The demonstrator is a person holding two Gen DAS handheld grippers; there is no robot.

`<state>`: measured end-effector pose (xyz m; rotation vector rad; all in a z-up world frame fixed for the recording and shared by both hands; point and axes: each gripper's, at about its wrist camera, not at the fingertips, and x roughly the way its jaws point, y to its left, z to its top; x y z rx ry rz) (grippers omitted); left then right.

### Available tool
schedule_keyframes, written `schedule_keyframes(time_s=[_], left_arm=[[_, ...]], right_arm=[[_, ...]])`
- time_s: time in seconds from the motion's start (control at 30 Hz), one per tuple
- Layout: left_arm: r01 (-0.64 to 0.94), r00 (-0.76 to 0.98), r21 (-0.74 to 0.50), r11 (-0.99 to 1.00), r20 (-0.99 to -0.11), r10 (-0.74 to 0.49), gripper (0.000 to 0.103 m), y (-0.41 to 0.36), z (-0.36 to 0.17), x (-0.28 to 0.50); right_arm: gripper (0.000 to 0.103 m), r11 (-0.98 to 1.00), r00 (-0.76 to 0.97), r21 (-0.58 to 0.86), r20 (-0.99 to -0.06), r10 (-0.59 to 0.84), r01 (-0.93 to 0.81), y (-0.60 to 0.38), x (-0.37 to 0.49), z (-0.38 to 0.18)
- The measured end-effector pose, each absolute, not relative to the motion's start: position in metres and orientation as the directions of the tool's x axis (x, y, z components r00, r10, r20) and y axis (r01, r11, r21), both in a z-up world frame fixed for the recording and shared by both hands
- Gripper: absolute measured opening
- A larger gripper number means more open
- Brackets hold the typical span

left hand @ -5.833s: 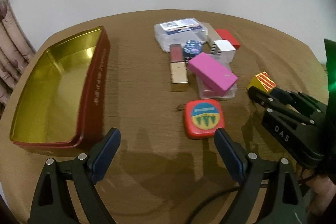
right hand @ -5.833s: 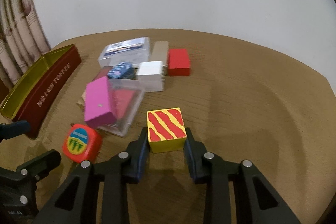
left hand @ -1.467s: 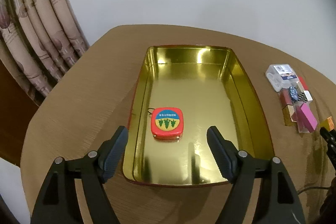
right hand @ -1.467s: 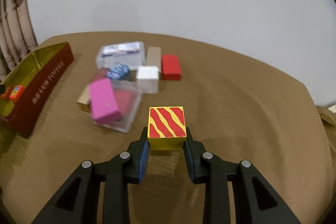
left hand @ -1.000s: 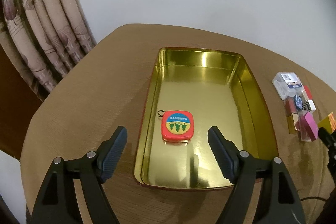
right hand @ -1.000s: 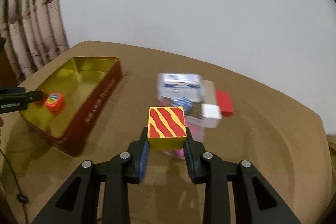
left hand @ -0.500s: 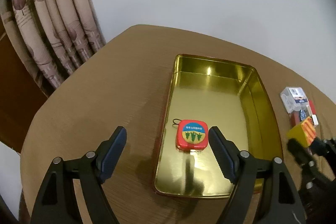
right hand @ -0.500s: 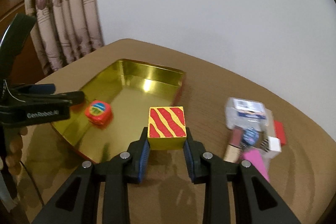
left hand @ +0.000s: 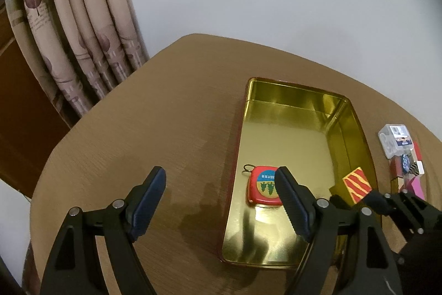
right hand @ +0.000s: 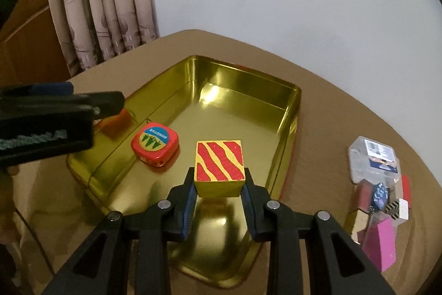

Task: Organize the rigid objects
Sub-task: 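Lower the striped cube into the tin and open the right tool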

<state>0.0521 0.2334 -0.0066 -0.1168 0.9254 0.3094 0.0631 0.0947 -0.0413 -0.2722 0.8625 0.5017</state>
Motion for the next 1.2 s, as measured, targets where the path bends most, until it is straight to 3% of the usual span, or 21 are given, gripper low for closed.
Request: schedule_keyframes(time_s=[0.67, 1.1, 1.2], left_arm=[[-0.322, 0.552, 0.014, 0.946, -0.809, 0.200, 0.078, 0.241, -0.009, 0.055], [-0.299, 0.565, 0.019, 0.954, -0.803, 0.193, 0.078, 0.230, -0.007, 0.055], [-0.287, 0.570, 0.025, 0.957, -0.799, 0.192, 0.078, 0.226, -0.006, 0.054]], right_arm=[[0.031, 0.848, 0.519, -0.015, -0.796, 0.310, -0.530, 0.101, 0.073, -0.059], [0.031, 0.869, 0.576, 0.021, -0.741, 0.345, -0.494, 0.070, 0.045, -0.023], [0.036, 0.890, 0.606, 0.006, -0.730, 0.315, -0.455, 0.047, 0.039, -0.016]])
